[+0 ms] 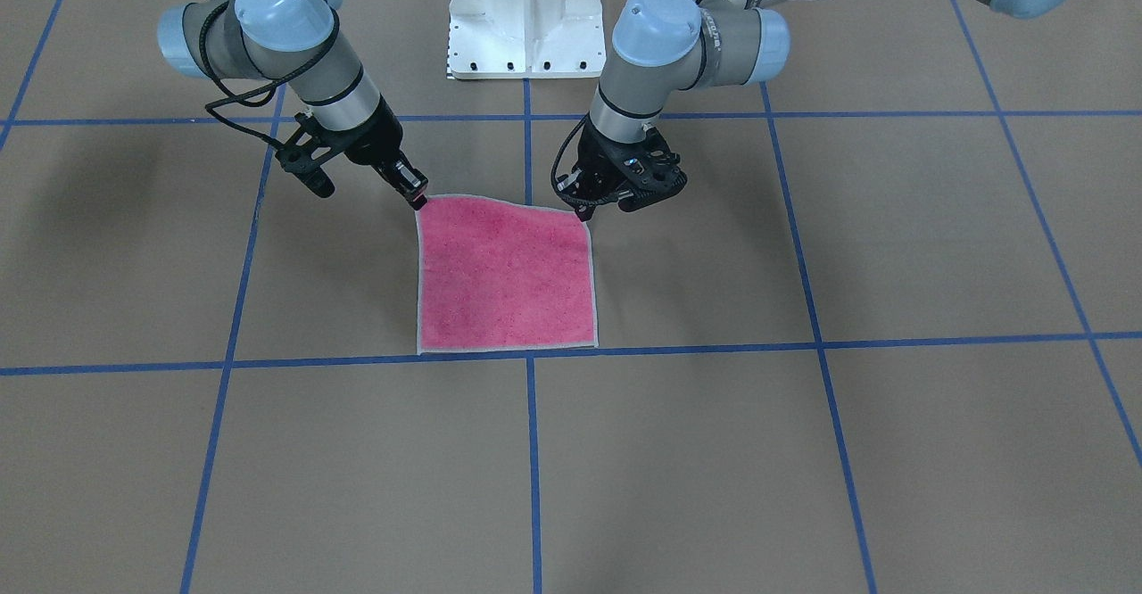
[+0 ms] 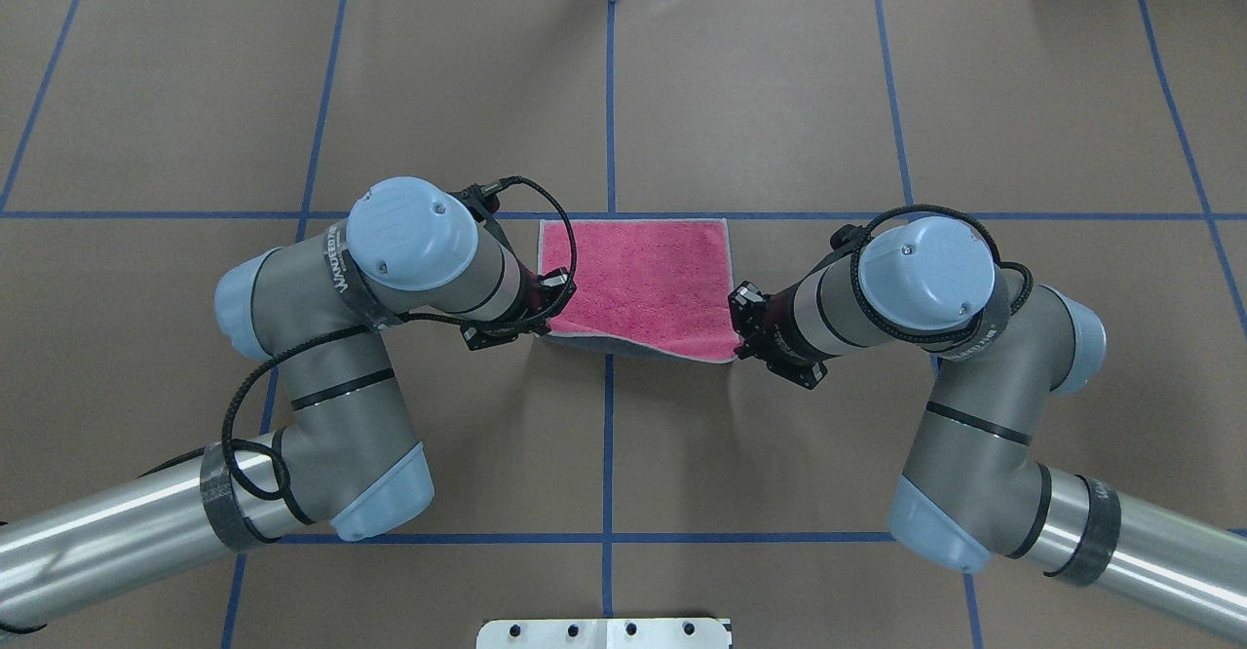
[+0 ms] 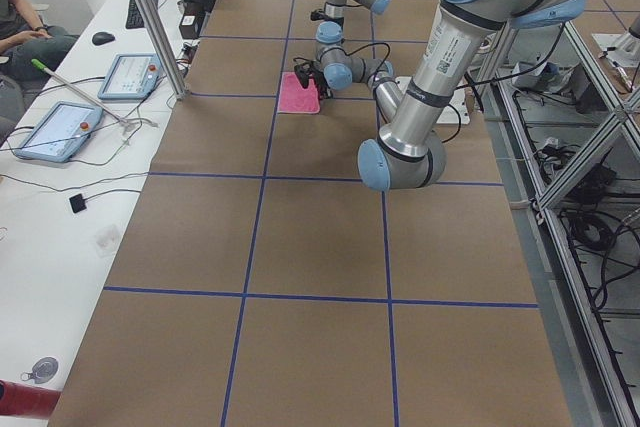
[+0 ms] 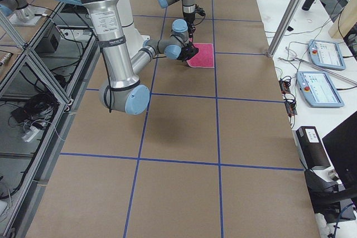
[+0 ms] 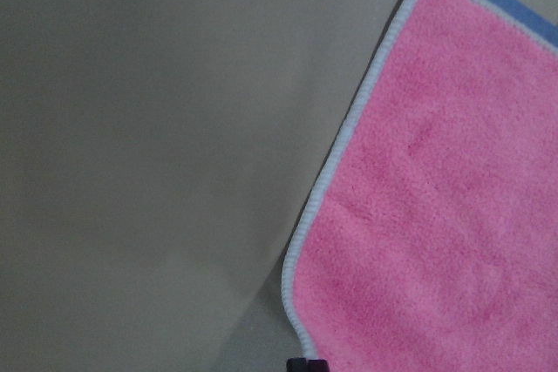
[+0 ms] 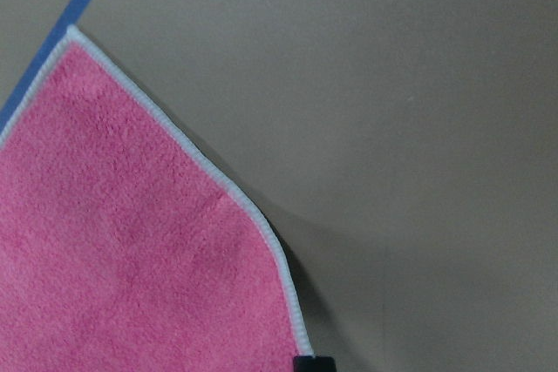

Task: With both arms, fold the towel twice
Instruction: 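Lift the near edge with both grippers and fold it over the far edge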

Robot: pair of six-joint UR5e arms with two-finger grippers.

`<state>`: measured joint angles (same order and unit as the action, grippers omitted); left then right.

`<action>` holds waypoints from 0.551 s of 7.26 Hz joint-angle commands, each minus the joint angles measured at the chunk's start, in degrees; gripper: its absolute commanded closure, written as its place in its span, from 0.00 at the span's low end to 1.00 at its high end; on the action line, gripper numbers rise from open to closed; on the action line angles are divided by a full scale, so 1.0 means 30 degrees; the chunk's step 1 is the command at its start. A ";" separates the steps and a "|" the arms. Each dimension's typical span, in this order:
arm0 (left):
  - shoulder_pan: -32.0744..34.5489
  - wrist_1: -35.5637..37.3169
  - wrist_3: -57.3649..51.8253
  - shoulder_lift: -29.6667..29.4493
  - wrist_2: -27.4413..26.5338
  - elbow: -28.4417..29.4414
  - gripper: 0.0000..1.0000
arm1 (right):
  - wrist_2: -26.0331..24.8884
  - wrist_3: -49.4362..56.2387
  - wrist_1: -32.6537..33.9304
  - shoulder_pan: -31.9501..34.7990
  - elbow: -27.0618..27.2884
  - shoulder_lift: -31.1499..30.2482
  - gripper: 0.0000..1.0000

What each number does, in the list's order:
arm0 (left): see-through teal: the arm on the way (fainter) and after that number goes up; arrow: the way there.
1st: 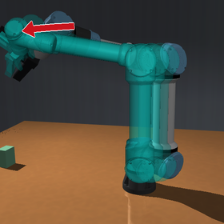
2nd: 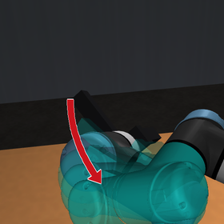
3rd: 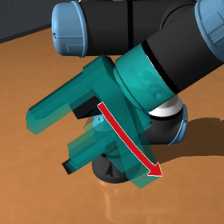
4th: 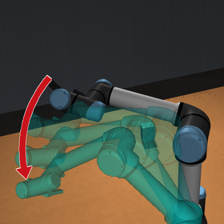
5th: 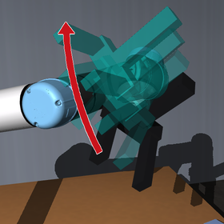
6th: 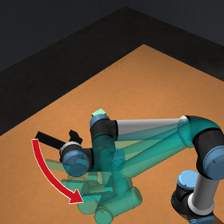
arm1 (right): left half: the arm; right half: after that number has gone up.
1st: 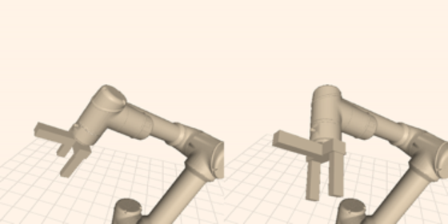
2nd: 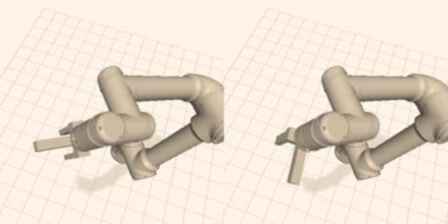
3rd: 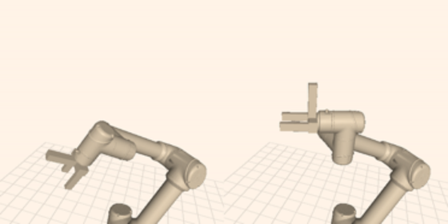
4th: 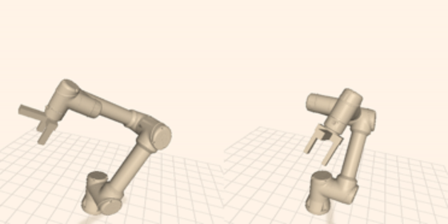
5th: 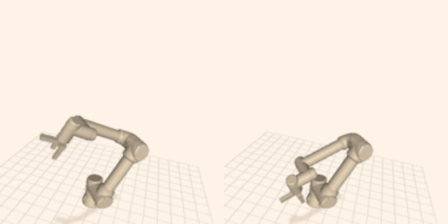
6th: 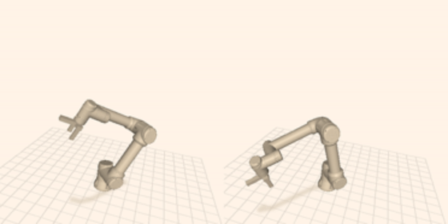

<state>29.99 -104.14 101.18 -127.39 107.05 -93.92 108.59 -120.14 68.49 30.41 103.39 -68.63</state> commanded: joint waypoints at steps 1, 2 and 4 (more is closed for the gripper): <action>0.1074 -0.0089 0.0170 -0.1069 0.0000 0.1243 1.00 | 0.0216 0.0057 0.0548 0.1136 -0.1610 0.1600 1.00; 0.1368 -0.0148 0.0141 -0.1131 0.0000 0.1509 1.00 | 0.0421 0.0406 0.0520 0.1693 -0.2867 0.2449 1.00; 0.1838 -0.0206 0.0054 -0.1858 0.0000 0.2820 1.00 | 0.0656 0.0789 0.0462 0.2427 -0.4981 0.4032 1.00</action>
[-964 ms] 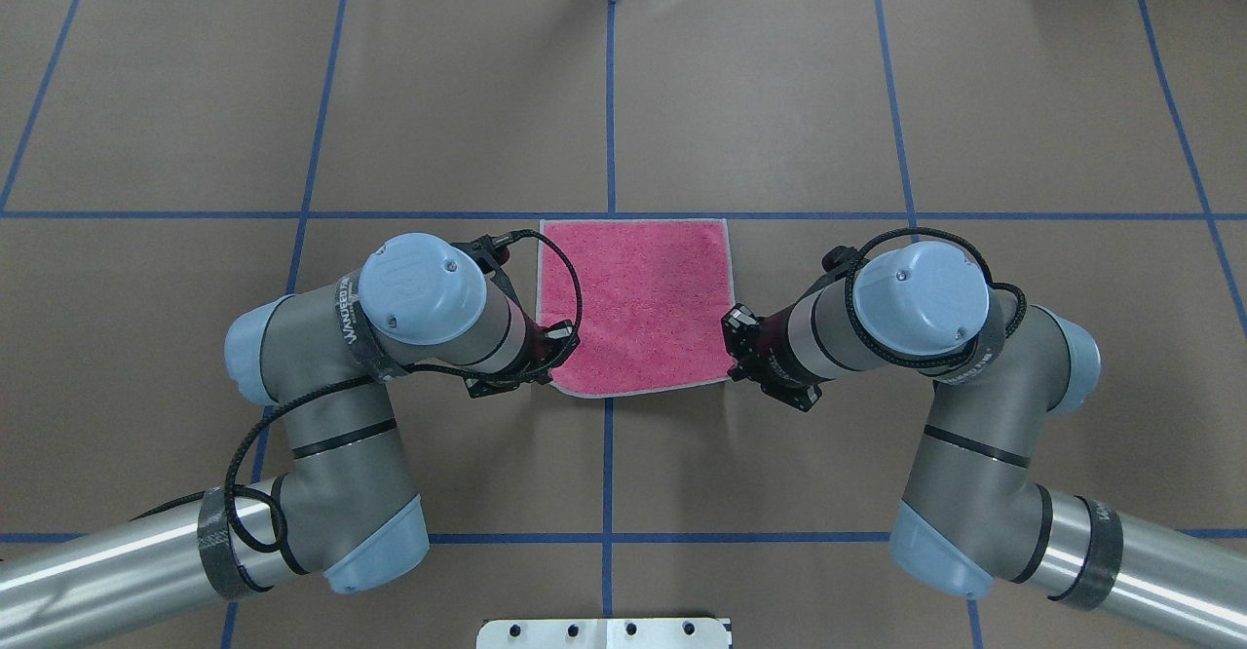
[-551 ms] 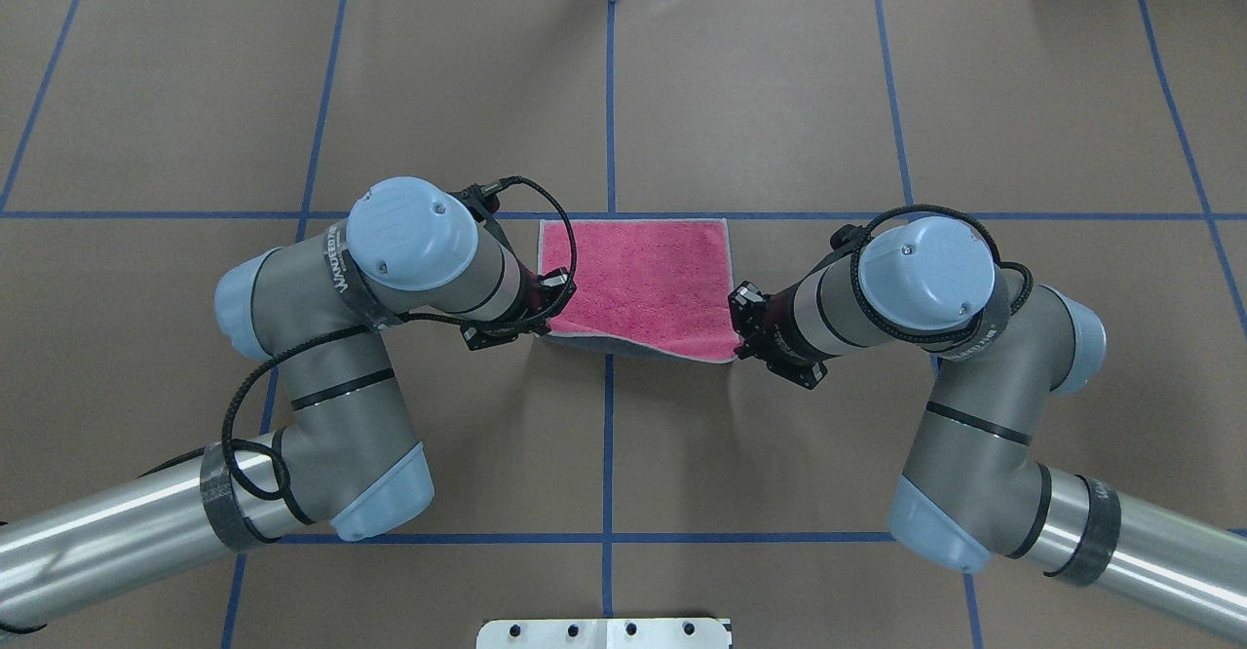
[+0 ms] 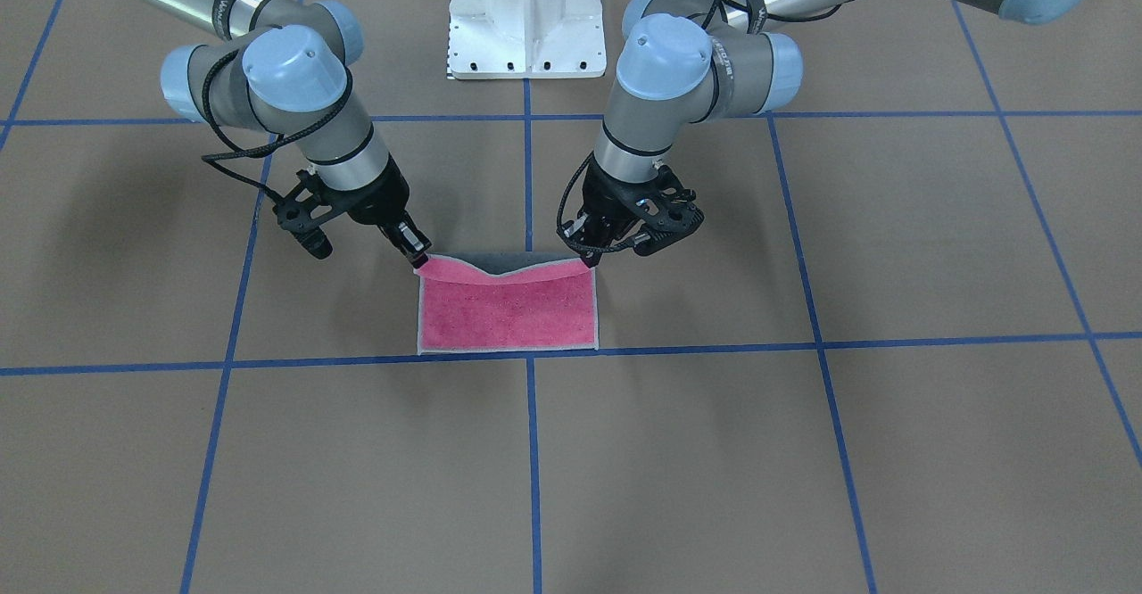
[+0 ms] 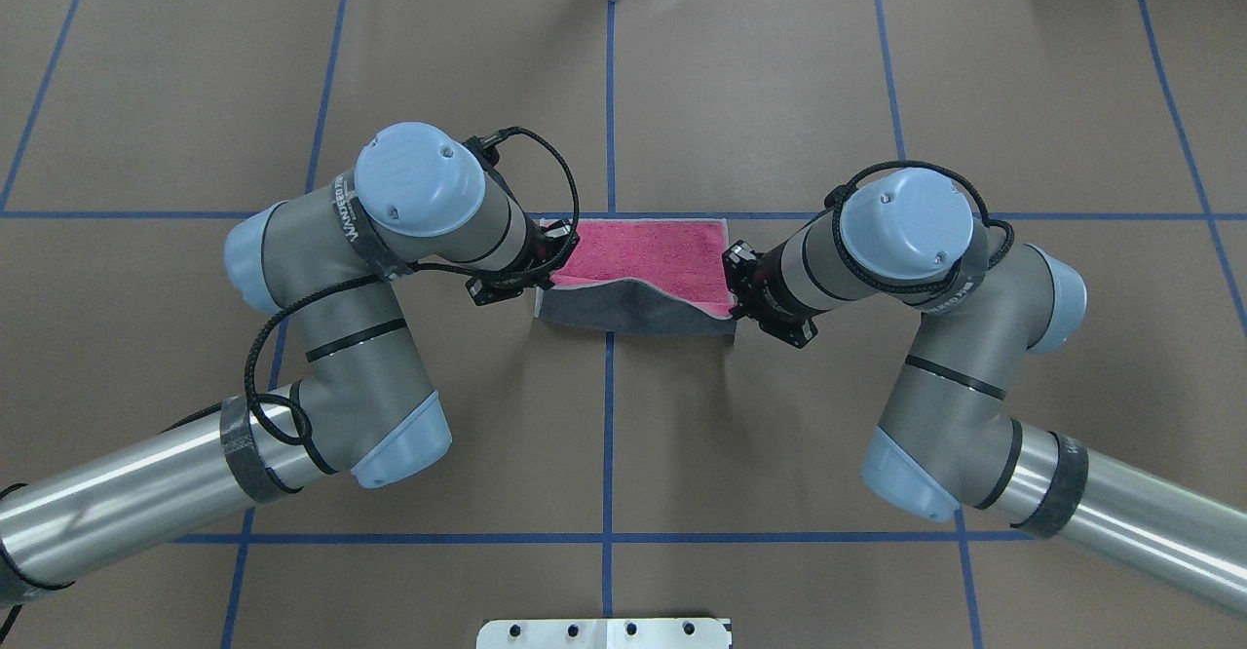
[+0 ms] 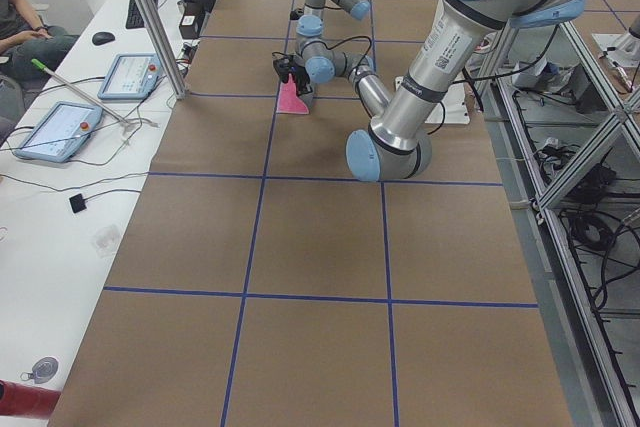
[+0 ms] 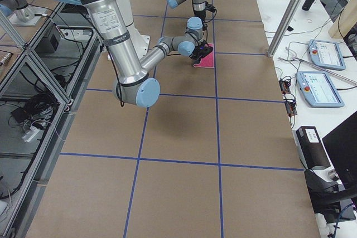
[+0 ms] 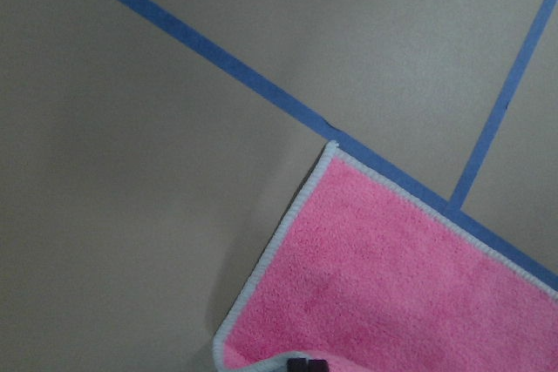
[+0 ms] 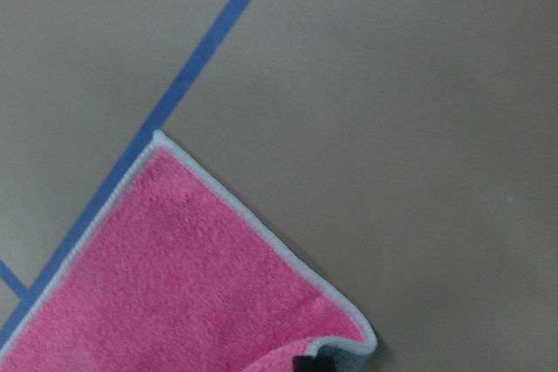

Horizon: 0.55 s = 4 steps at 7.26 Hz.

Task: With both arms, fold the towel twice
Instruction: 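Lift the near edge with both grippers and fold it over the far edge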

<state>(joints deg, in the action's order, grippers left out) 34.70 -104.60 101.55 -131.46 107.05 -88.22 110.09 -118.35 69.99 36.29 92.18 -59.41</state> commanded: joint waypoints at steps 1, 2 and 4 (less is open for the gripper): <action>0.0473 -0.0054 -0.0128 -0.1086 0.0000 0.1857 1.00 | 0.0187 0.0308 -0.0039 0.0646 -0.2037 0.1516 1.00; 0.0649 -0.0315 -0.0187 -0.1207 0.0000 0.2417 1.00 | 0.0217 0.0309 -0.0039 0.0822 -0.2625 0.2015 1.00; 0.0738 -0.1515 -0.0187 -0.1209 -0.0029 0.3503 1.00 | 0.0188 0.0455 -0.0039 0.0999 -0.2864 0.2224 1.00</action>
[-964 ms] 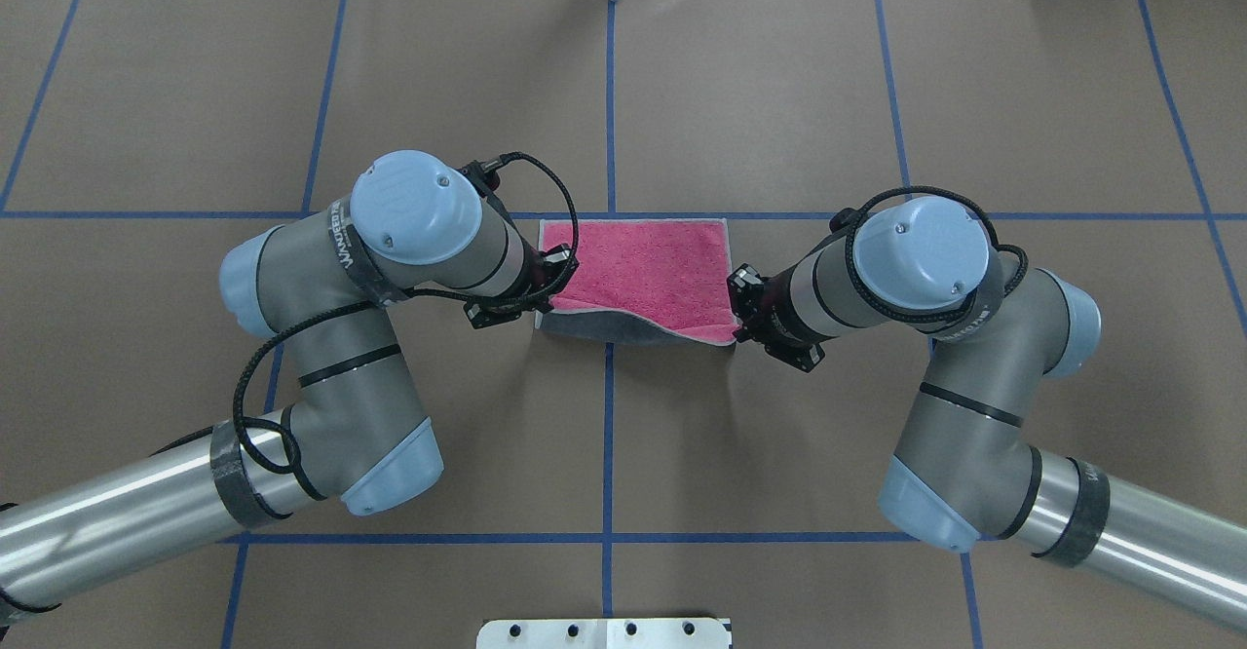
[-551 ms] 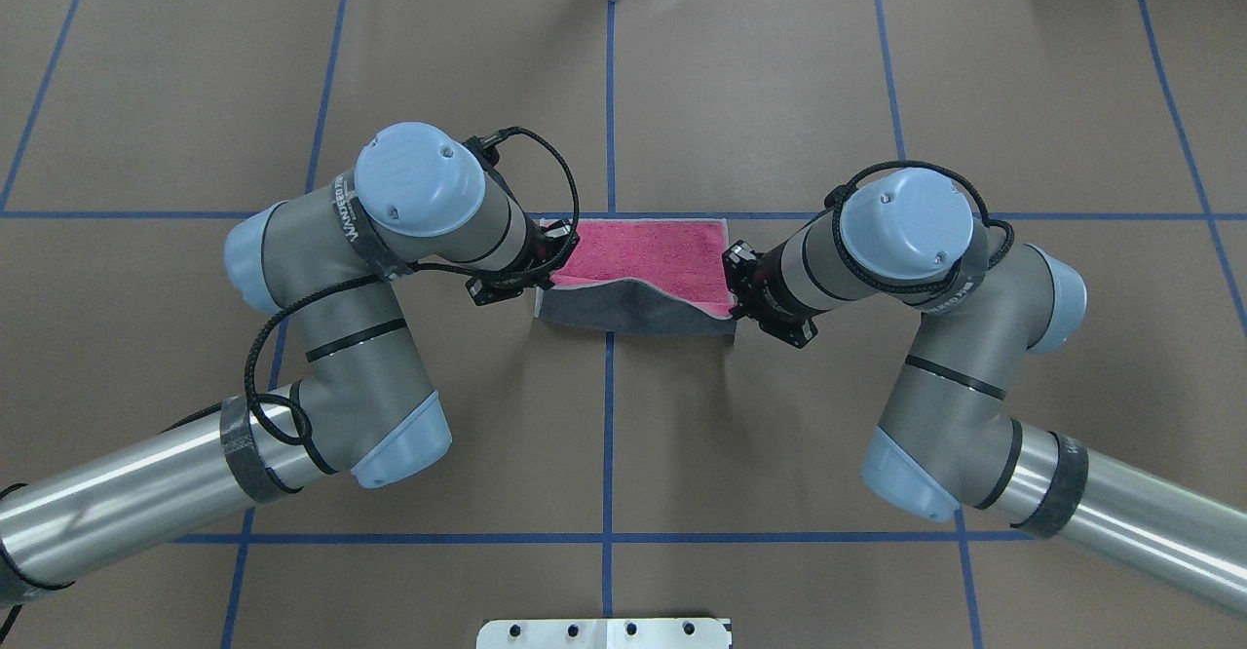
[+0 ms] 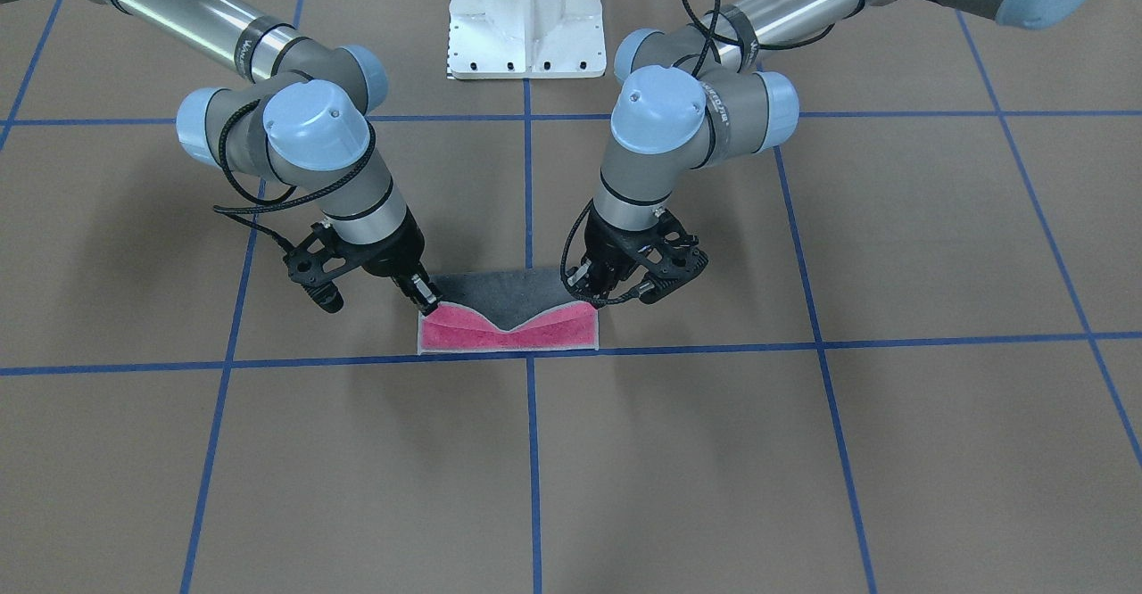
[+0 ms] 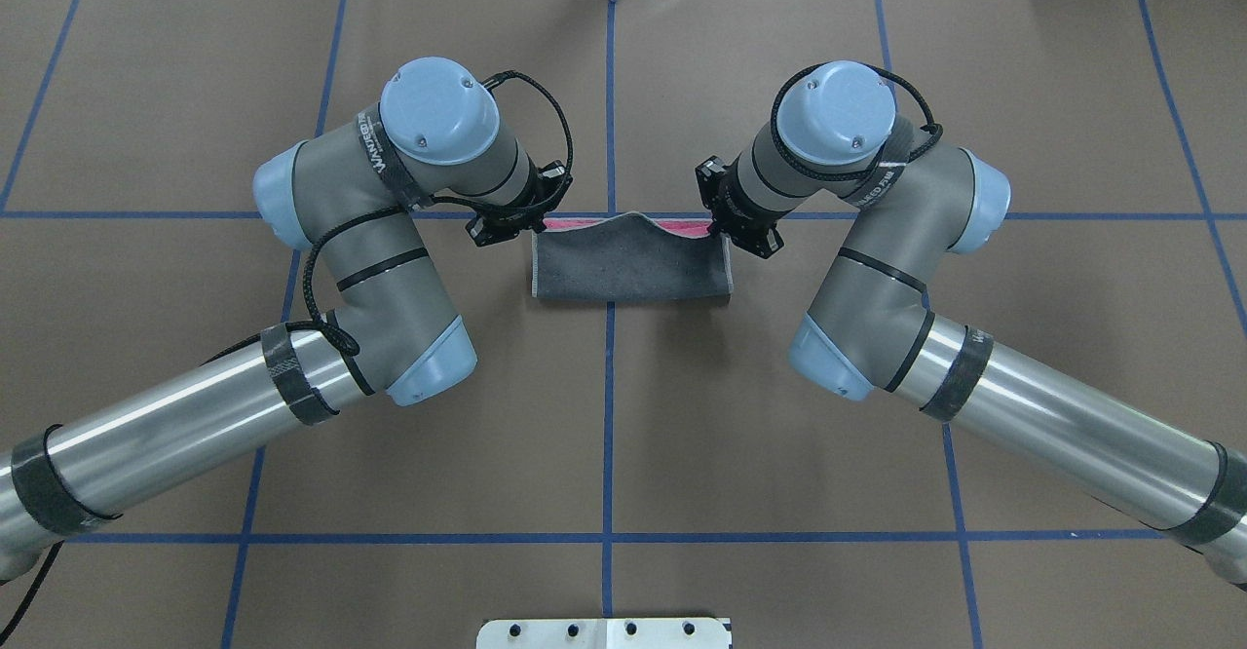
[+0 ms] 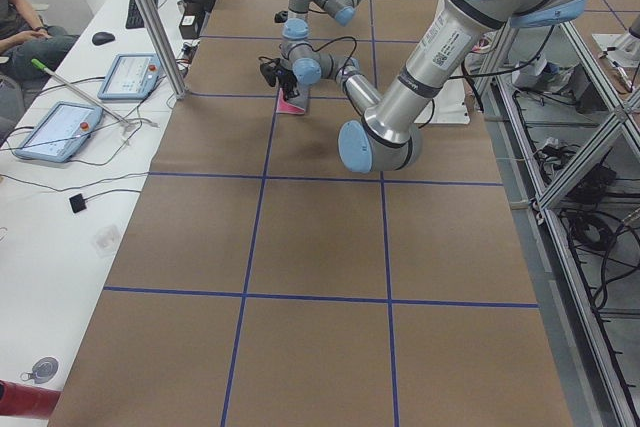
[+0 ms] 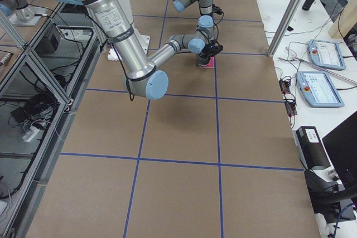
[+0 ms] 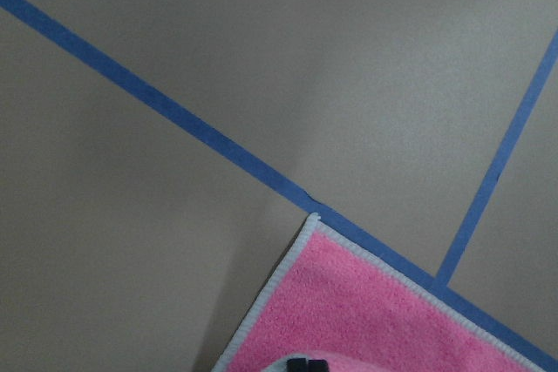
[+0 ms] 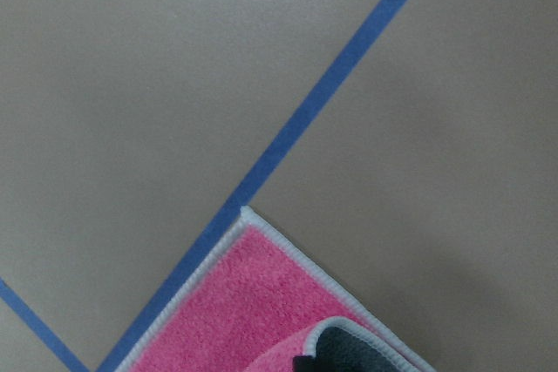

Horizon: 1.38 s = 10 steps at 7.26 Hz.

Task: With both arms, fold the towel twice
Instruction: 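Lift the near edge with both grippers and fold it over the far edge, then open both grippers and release the folded towel edge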

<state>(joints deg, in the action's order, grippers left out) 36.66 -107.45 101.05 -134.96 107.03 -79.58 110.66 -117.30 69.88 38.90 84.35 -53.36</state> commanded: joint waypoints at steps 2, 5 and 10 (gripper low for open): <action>0.0115 -0.0571 0.0007 -0.0042 -0.0022 0.0657 1.00 | -0.0004 0.0368 -0.0001 0.0158 -0.0723 0.0444 1.00; 0.0173 -0.0601 -0.0052 -0.0042 -0.0022 0.0686 0.53 | -0.0004 0.0400 -0.0001 0.0246 -0.0956 0.0473 0.53; 0.0553 -0.0747 -0.0022 -0.0101 -0.0022 0.0658 0.01 | 0.0316 0.0283 -0.0089 0.0451 -0.0931 0.0622 0.01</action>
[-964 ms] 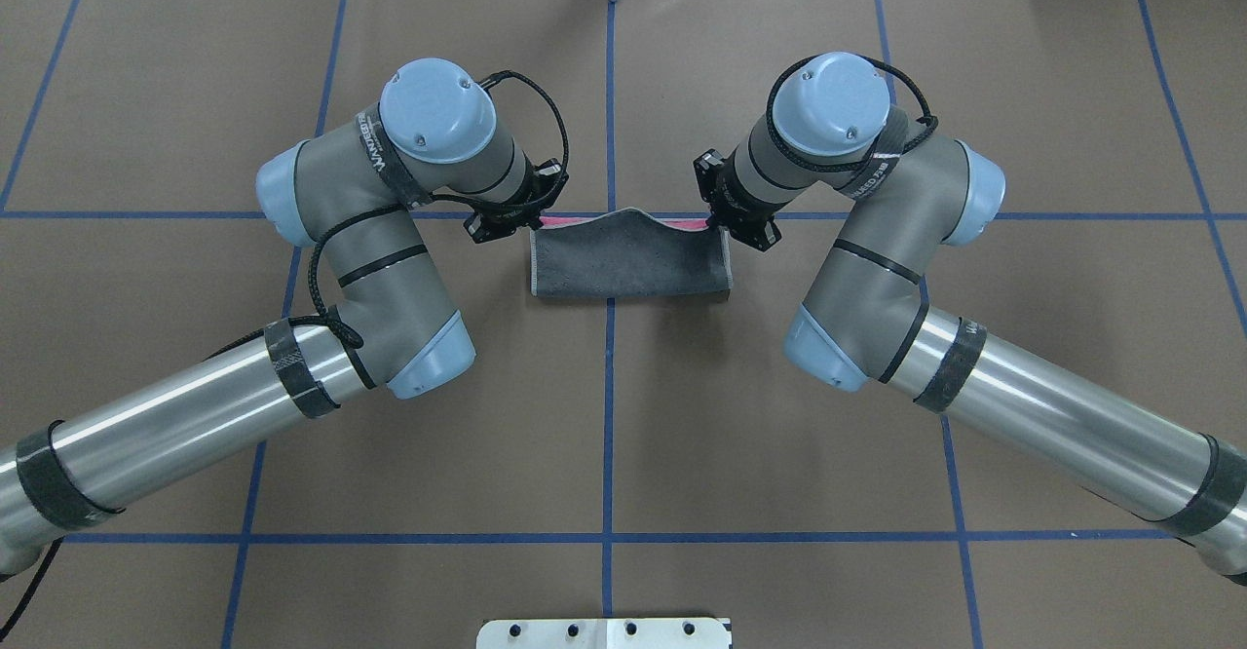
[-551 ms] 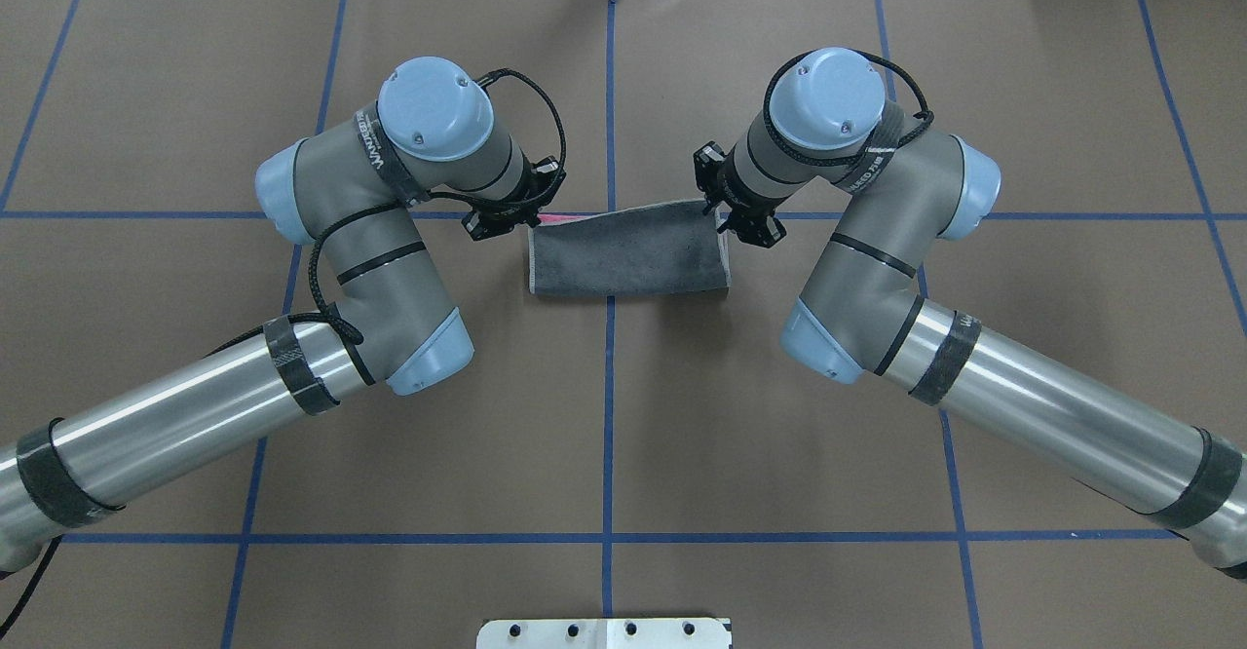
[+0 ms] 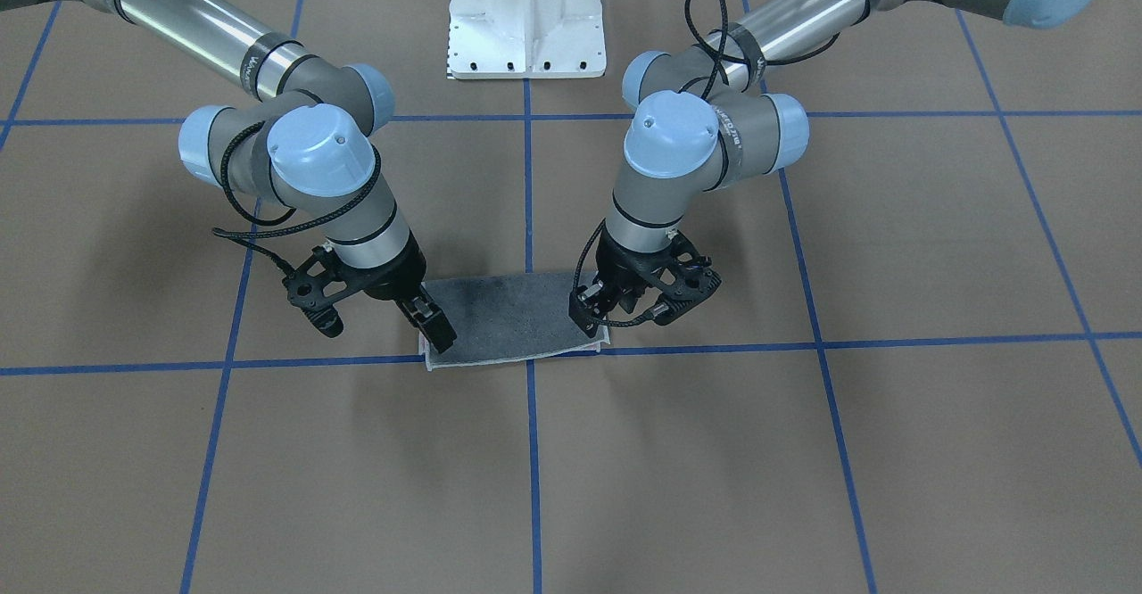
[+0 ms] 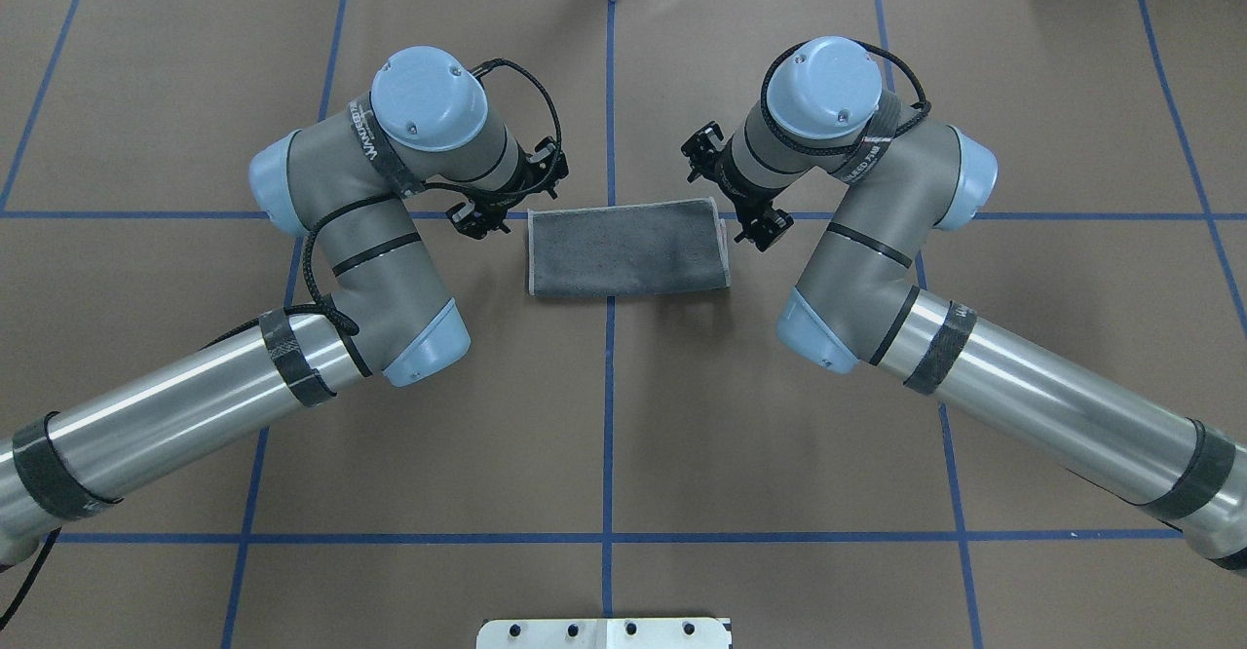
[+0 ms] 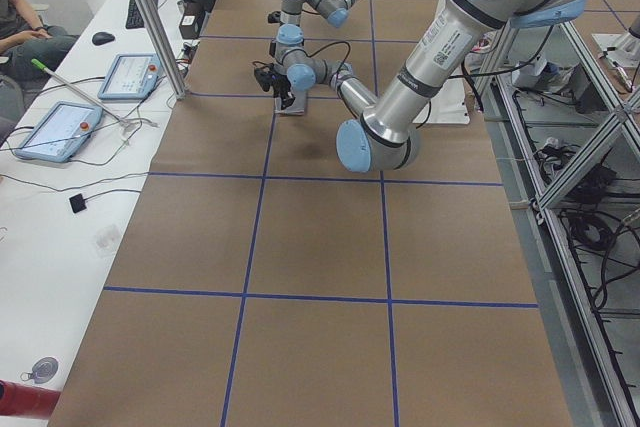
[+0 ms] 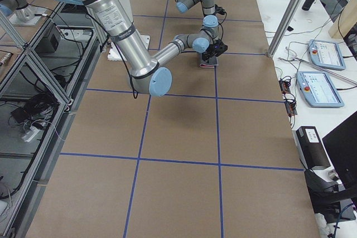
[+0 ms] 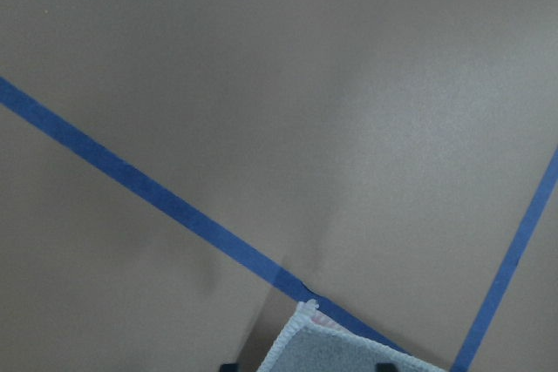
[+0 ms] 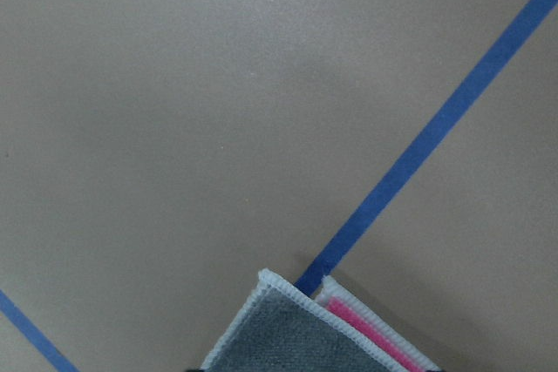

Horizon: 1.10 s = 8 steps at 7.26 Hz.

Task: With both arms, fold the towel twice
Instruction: 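Open both grippers and release the folded towel edge, then lower the right gripper and grasp the folded towel's end nearest it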

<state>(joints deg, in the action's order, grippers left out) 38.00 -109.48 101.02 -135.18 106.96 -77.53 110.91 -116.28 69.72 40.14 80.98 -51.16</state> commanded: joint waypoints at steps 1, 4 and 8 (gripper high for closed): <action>0.0252 -0.0069 -0.0039 -0.0029 0.0029 -0.0083 0.01 | 0.0818 -0.0173 -0.0066 0.0037 0.0659 -0.0463 0.01; 0.0312 -0.0098 -0.0039 -0.0058 0.0029 -0.0142 0.01 | 0.0737 -0.0848 -0.0095 -0.0957 0.1513 -0.1433 0.07; 0.0341 -0.0069 -0.0010 -0.0029 0.0029 -0.0142 0.01 | 0.0590 -0.0847 -0.0066 -0.1749 0.1367 -0.1785 0.20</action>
<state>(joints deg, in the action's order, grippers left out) 38.99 -109.69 100.91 -135.27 107.05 -77.96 112.74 -118.67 69.58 35.30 85.10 -56.16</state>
